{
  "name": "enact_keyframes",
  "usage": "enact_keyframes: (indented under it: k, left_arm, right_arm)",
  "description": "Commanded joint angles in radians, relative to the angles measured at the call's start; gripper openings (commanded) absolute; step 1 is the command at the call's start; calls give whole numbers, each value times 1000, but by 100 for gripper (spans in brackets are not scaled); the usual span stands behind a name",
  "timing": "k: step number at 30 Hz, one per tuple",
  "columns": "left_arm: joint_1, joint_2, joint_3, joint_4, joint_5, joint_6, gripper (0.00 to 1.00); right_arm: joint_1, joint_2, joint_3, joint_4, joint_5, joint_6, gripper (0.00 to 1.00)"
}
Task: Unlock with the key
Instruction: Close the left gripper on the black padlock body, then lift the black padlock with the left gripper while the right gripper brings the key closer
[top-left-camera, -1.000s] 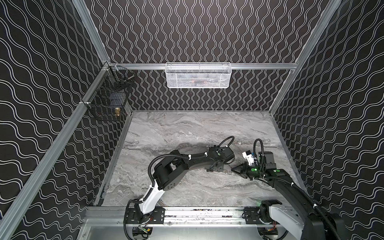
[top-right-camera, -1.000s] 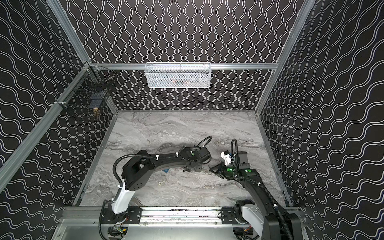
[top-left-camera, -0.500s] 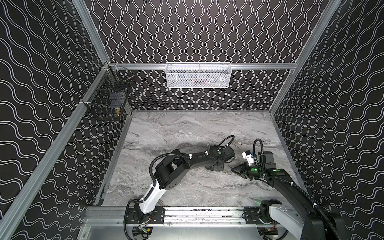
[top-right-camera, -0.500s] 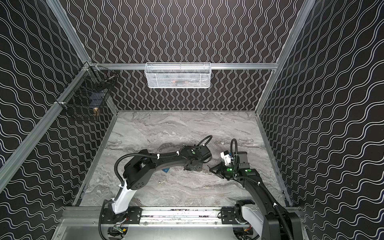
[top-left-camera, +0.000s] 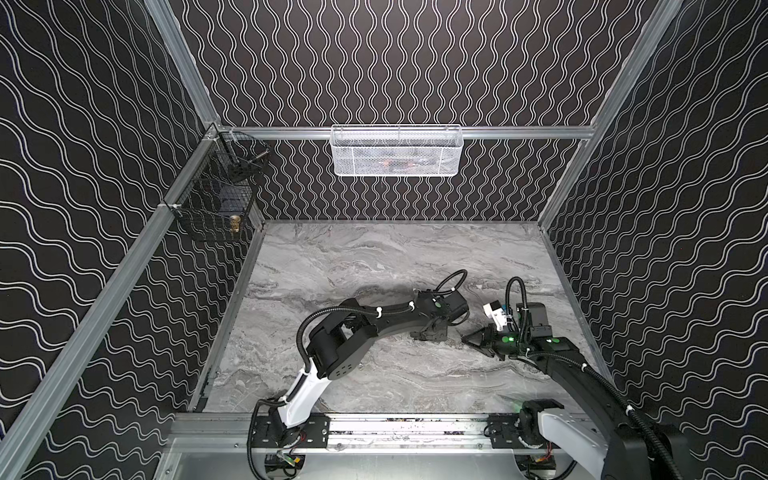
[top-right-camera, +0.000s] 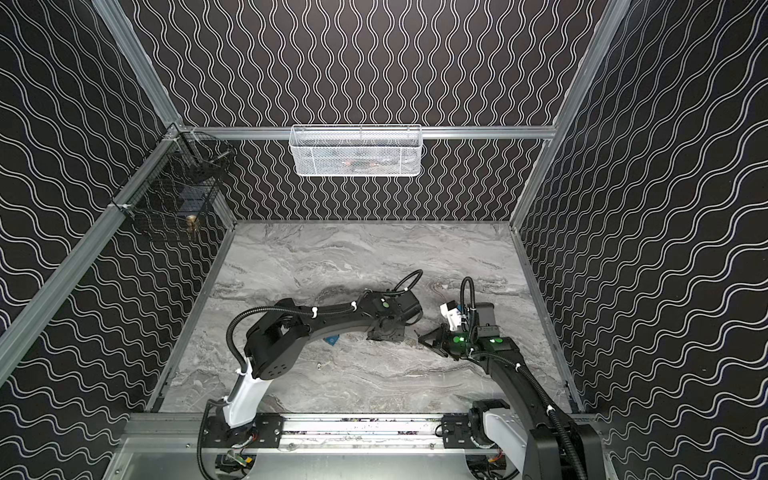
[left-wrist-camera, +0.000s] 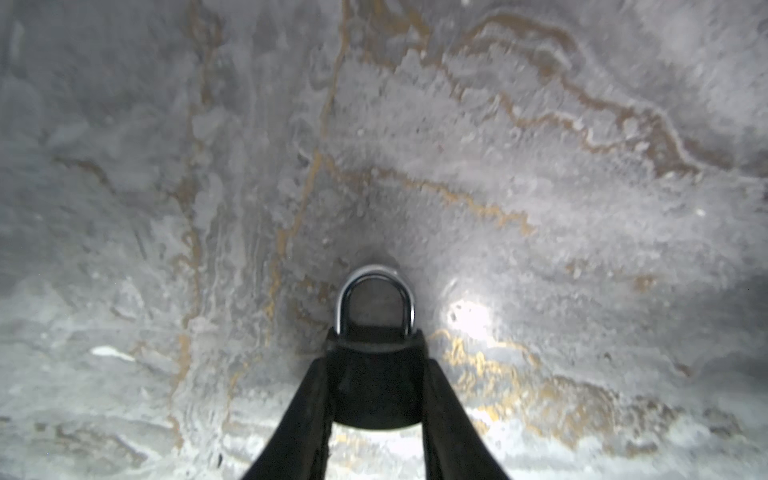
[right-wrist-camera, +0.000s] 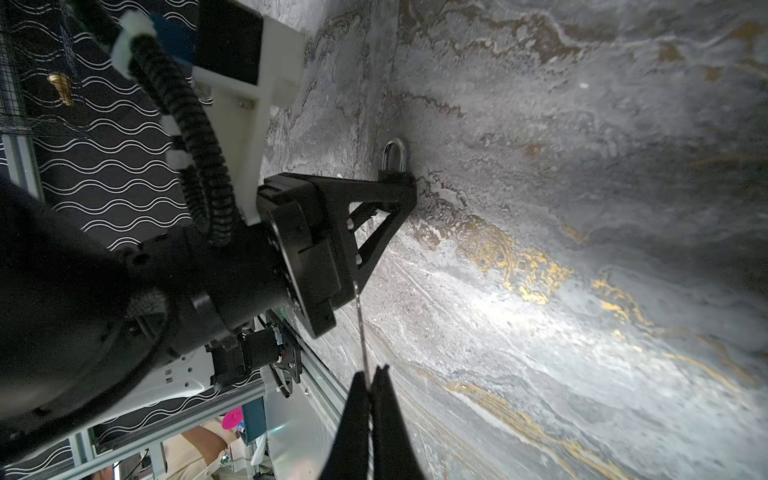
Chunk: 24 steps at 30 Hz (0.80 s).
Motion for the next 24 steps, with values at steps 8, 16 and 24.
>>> enact_keyframes:
  k: [8,16,24]
  left_arm:
    - [15,-154,-102,11,-74,-80,23]
    - [32,-374,-239,56,-129,-190,19]
    - [41,-584,-339,93,-172,-285,16]
  right_arm:
    - [98,-8,38,-9,66,22,0]
    - [325,-81,7,190,248,248,0]
    - [610,-59,-15,453,534,410,0]
